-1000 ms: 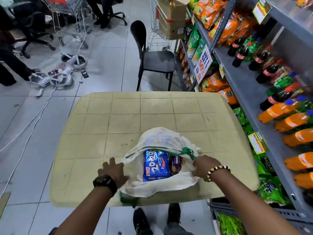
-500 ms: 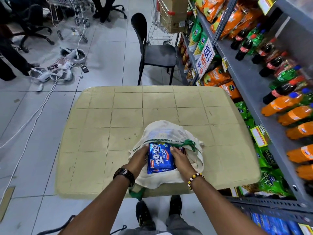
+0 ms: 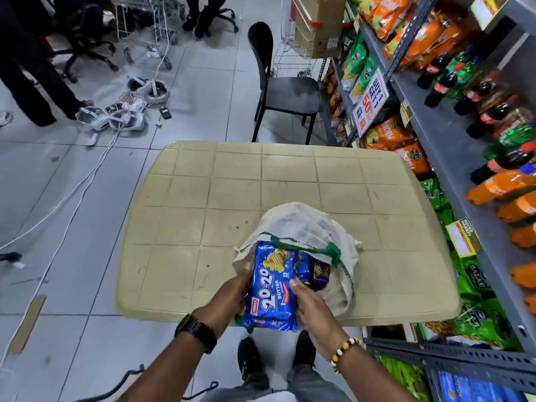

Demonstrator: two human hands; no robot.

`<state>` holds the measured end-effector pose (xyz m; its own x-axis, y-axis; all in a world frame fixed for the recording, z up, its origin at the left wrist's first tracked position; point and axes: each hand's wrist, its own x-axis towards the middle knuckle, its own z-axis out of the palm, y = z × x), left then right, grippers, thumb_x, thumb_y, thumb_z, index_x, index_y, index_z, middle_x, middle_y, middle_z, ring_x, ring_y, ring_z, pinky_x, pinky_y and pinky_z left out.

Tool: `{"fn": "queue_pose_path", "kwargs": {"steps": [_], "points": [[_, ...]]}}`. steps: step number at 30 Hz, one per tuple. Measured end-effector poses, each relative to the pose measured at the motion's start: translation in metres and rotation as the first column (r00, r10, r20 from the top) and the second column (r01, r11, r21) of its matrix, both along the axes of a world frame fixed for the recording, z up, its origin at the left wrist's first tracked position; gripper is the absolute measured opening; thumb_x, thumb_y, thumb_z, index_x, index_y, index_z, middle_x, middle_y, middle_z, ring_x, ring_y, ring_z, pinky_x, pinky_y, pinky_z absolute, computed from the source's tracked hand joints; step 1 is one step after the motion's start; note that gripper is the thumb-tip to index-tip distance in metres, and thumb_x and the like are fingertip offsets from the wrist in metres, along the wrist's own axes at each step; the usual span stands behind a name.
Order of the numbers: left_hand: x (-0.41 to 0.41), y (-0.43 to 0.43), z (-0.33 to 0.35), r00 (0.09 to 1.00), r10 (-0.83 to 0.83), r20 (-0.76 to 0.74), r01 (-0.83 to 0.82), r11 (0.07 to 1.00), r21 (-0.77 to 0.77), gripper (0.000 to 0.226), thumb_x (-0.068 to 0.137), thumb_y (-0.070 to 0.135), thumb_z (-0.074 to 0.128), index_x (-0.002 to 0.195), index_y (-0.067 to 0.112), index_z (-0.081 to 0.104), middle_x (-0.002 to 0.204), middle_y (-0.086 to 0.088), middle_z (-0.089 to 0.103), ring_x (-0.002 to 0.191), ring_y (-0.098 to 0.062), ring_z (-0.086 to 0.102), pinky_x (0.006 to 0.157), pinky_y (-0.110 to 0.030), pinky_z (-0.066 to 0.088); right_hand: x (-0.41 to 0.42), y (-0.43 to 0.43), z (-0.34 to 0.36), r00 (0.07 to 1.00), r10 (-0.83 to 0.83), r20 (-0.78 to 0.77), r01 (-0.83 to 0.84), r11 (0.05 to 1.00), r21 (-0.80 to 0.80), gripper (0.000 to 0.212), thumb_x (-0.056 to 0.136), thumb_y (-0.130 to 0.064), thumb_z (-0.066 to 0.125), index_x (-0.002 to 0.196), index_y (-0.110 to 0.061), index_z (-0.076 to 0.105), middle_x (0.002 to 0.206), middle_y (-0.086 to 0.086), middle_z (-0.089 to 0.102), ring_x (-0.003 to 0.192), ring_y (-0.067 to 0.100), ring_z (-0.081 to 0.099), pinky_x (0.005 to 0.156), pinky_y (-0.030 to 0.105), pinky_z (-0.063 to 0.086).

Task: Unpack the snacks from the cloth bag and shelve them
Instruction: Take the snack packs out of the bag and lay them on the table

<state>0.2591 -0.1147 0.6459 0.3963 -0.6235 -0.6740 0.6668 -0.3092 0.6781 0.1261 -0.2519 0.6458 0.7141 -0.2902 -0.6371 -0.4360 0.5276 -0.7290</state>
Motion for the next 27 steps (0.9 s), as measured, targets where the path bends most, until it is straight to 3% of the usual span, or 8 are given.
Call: {"fn": "queue_pose_path", "kwargs": {"steps": [3, 6, 9, 12, 18, 21, 23, 27], "points": [[0.0, 0.029, -0.009, 0.999, 0.04, 0.031, -0.042, 0.996, 0.083, 0.048, 0.09, 0.063, 0.04, 0.104, 0.03, 0.073, 0.101, 0.013, 0.077, 0.093, -0.001, 0.072, 0.068, -0.015, 0.055, 0.005, 0.027, 0.004, 0.999, 0.038, 0.013, -0.038, 0.999, -0.003, 0.034, 0.1, -0.027, 0.049, 0.131, -0.017, 0.057, 0.123, 0.005, 0.07, 0.114, 0.021, 0.067, 0.098, 0.041, 0.054], [0.004, 0.06, -0.017, 0.994, 0.095, 0.047, -0.101, 0.985, 0.142, 0.05, 0.095, 0.059, 0.038, 0.113, 0.024, 0.07, 0.109, 0.006, 0.076, 0.1, -0.008, 0.072, 0.073, -0.019, 0.055, 0.019, 0.051, 0.002, 0.991, 0.135, 0.007, -0.135, 0.991, 0.025, 0.031, 0.101, -0.024, 0.048, 0.131, -0.021, 0.056, 0.122, 0.001, 0.071, 0.111, 0.018, 0.068, 0.089, 0.031, 0.057], [0.01, 0.084, -0.021, 0.987, 0.156, 0.047, -0.161, 0.978, 0.131, 0.049, 0.094, 0.06, 0.037, 0.106, 0.028, 0.072, 0.1, 0.012, 0.077, 0.094, -0.003, 0.072, 0.064, -0.012, 0.054, 0.039, 0.066, -0.009, 0.984, 0.181, -0.008, -0.18, 0.983, 0.045, 0.03, 0.101, -0.021, 0.048, 0.131, -0.019, 0.056, 0.121, 0.004, 0.071, 0.108, 0.02, 0.069, 0.079, 0.026, 0.058], [0.026, 0.101, -0.029, 0.977, 0.202, 0.071, -0.209, 0.97, 0.122, 0.053, 0.094, 0.066, 0.033, 0.099, 0.038, 0.078, 0.105, 0.012, 0.076, 0.099, -0.005, 0.072, 0.067, -0.012, 0.055, 0.072, 0.08, -0.026, 0.971, 0.236, -0.031, -0.235, 0.971, 0.043, 0.029, 0.102, -0.02, 0.047, 0.128, -0.017, 0.058, 0.118, 0.006, 0.072, 0.101, 0.019, 0.072, 0.075, 0.026, 0.059], [0.074, 0.106, -0.069, 0.934, 0.322, 0.155, -0.343, 0.93, 0.136, 0.048, 0.09, 0.074, 0.033, 0.084, 0.053, 0.075, 0.096, 0.019, 0.077, 0.094, -0.002, 0.072, 0.073, -0.02, 0.053, 0.154, 0.083, -0.069, 0.935, 0.322, -0.151, -0.335, 0.94, -0.066, 0.025, 0.097, -0.029, 0.047, 0.108, -0.019, 0.067, 0.111, 0.011, 0.074, 0.1, 0.027, 0.072, 0.089, 0.047, 0.057], [0.1, 0.105, -0.088, 0.906, 0.383, 0.182, -0.41, 0.9, 0.148, 0.05, 0.092, 0.072, 0.032, 0.08, 0.051, 0.076, 0.091, 0.018, 0.077, 0.088, -0.001, 0.073, 0.075, -0.025, 0.051, 0.187, 0.08, -0.091, 0.935, 0.301, -0.185, -0.313, 0.949, -0.036, 0.026, 0.09, -0.03, 0.049, 0.098, -0.018, 0.07, 0.093, 0.002, 0.079, 0.082, 0.016, 0.075, 0.063, 0.028, 0.06], [0.115, 0.106, -0.099, 0.894, 0.408, 0.185, -0.437, 0.884, 0.166, 0.053, 0.092, 0.072, 0.031, 0.075, 0.051, 0.076, 0.086, 0.019, 0.077, 0.083, 0.0, 0.073, 0.073, -0.025, 0.051, 0.201, 0.081, -0.103, 0.937, 0.293, -0.193, -0.302, 0.953, -0.017, 0.026, 0.089, -0.03, 0.048, 0.092, -0.017, 0.071, 0.085, -0.004, 0.079, 0.076, 0.009, 0.075, 0.055, 0.02, 0.055], [0.131, 0.115, -0.118, 0.899, 0.405, 0.166, -0.432, 0.883, 0.184, 0.057, 0.092, 0.073, 0.027, 0.072, 0.051, 0.076, 0.082, 0.022, 0.076, 0.079, 0.005, 0.072, 0.067, -0.02, 0.052, 0.215, 0.089, -0.122, 0.917, 0.343, -0.202, -0.35, 0.937, 0.0, 0.032, 0.09, -0.038, 0.052, 0.105, -0.018, 0.072, 0.099, -0.002, 0.078, 0.089, 0.013, 0.074, 0.073, 0.028, 0.057]]}}
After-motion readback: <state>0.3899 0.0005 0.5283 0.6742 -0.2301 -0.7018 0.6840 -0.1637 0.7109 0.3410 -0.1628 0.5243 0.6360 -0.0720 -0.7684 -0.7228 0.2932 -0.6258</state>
